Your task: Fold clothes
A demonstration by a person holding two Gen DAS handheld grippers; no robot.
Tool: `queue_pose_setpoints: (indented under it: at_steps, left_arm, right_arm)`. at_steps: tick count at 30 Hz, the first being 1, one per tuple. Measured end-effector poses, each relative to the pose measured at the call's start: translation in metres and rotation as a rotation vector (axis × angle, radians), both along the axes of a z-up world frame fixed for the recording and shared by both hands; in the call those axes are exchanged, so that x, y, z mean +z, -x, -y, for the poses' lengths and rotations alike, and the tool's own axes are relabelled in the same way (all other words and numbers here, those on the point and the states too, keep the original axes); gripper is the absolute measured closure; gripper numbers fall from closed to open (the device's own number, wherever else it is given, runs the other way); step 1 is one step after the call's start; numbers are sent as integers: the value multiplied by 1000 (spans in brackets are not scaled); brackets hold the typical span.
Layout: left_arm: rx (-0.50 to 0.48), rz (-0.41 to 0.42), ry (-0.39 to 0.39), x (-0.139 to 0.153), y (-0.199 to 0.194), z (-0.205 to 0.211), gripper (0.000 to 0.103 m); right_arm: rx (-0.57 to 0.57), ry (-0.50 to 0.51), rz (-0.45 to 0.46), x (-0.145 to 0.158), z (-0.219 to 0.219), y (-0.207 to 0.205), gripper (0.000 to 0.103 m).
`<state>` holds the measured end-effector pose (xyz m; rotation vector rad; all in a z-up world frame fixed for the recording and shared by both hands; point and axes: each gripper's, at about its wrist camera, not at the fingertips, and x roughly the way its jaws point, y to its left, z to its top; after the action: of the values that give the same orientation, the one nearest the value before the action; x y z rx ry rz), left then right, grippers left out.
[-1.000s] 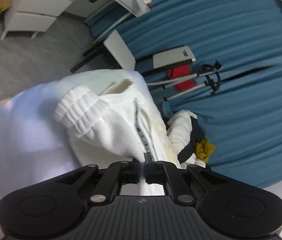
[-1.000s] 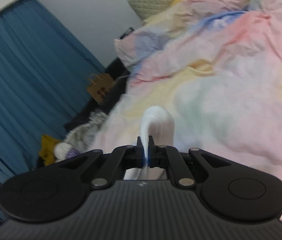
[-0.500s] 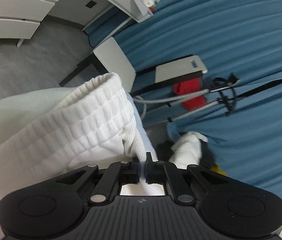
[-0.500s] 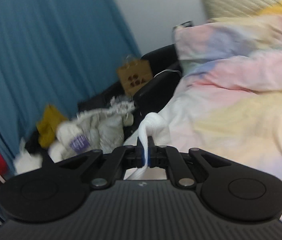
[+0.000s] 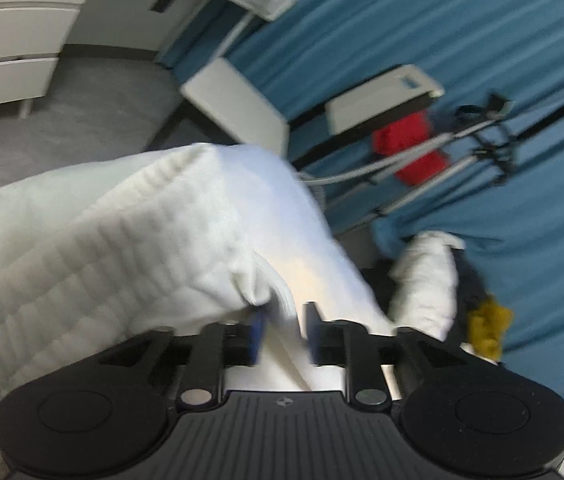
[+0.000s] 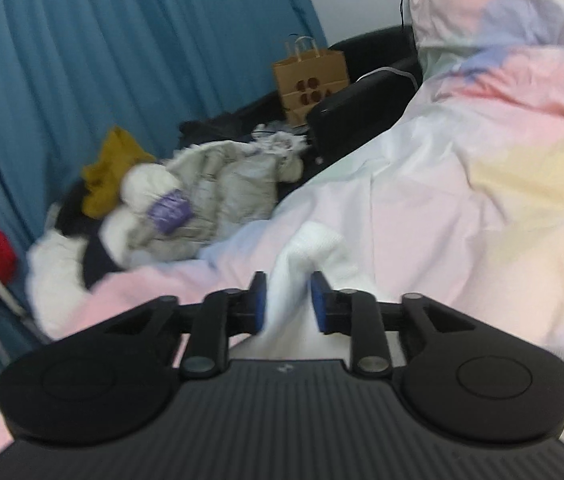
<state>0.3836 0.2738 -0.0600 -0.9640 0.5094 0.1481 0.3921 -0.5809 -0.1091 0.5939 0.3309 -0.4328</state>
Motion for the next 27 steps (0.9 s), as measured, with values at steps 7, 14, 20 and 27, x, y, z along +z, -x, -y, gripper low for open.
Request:
queue_pose_setpoints:
  at_steps: [7, 14, 20, 27]
  left_arm:
    - [-21, 236, 6, 16, 108, 15, 29]
    - [-42, 84, 140, 10, 168, 0, 13]
    - [9, -21, 318, -29, 180, -20, 12]
    - [-91, -41, 282, -54, 140, -11, 15]
  right_arm:
    - [-144, -202, 211, -5, 14, 132, 44]
    - [-89, -467, 74, -37, 28, 207, 26]
    - [8, -740, 158, -57, 34, 224, 27]
    - [70, -707, 61, -78, 26, 189, 27]
